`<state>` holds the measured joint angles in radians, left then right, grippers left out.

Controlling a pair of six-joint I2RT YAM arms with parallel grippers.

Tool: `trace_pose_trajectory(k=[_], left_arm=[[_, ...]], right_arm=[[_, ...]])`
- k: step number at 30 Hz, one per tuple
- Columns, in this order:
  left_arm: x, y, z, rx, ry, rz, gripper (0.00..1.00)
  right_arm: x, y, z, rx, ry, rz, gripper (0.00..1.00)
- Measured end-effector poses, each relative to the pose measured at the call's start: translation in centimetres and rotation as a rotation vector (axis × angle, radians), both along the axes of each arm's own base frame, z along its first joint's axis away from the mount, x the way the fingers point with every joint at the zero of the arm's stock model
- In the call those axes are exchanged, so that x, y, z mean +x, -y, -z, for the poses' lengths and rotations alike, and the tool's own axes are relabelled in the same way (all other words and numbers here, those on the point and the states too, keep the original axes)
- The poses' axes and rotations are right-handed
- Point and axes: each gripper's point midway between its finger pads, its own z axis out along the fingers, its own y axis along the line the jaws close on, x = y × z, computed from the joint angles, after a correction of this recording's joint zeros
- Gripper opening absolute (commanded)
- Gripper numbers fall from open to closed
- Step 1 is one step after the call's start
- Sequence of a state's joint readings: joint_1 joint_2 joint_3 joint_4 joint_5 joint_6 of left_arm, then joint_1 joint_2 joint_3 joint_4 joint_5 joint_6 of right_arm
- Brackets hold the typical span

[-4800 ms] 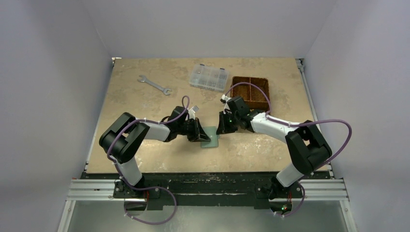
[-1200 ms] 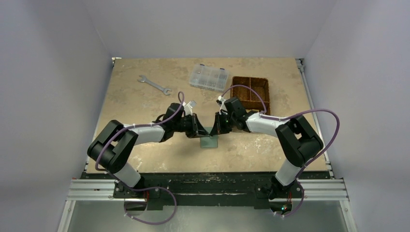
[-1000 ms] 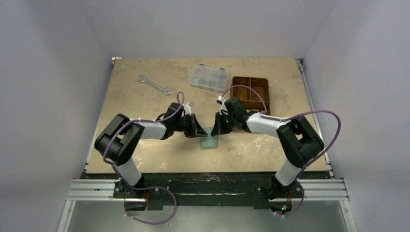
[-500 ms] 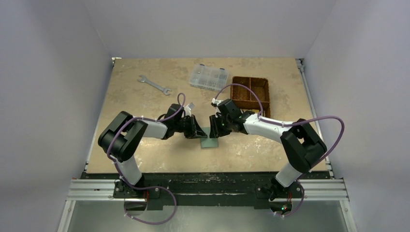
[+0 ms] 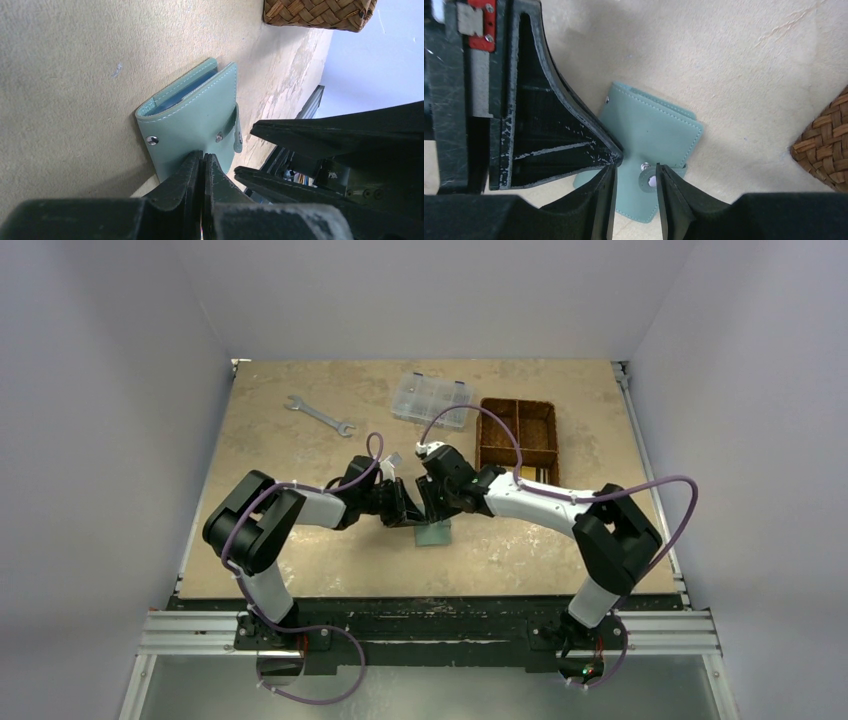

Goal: Put the credit cards into the card holder
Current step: Close the card holder at the center of the board.

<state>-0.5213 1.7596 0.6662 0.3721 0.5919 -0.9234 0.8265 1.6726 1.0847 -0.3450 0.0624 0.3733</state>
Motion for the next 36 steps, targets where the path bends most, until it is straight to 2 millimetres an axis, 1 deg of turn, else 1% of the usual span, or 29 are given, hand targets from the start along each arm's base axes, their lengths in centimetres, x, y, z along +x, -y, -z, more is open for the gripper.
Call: trace_pose_trajectory(k=[7, 12, 15, 18, 20, 29, 36], left_arm=[[0.0, 0.0, 0.0, -0.001, 0.002, 0.001, 0.00], [0.0, 0.0, 0.0, -0.002, 0.004, 0.001, 0.00], [0.0, 0.0, 0.0, -0.003, 0.005, 0.001, 0.00], [0.0, 0.0, 0.0, -0.004, 0.007, 0.001, 0.00], [0.0, 0.0, 0.0, -0.004, 0.007, 0.001, 0.00], [-0.1, 0.0, 0.0, -0.004, 0.007, 0.001, 0.00], [-0.1, 0.0, 0.0, -0.004, 0.007, 0.001, 0.00]], right_arm=[[-0.6, 0.3, 1.0, -0.131, 0.031, -0.002, 0.39], [-0.6, 0.7, 0.9, -0.189, 0.054, 0.007, 0.34], [-0.5, 1.0, 0.9, -0.206, 0.066, 0.015, 0.33], [-0.5, 1.1, 0.8, -0.216, 0.067, 0.019, 0.36], [-0.5, 1.2, 0.9, -0.220, 0.067, 0.020, 0.37], [-0.6, 1.3, 2.1, -0.249, 0.048, 0.017, 0.34], [-0.8, 1.2, 2.2, -0.249, 0.040, 0.010, 0.42]])
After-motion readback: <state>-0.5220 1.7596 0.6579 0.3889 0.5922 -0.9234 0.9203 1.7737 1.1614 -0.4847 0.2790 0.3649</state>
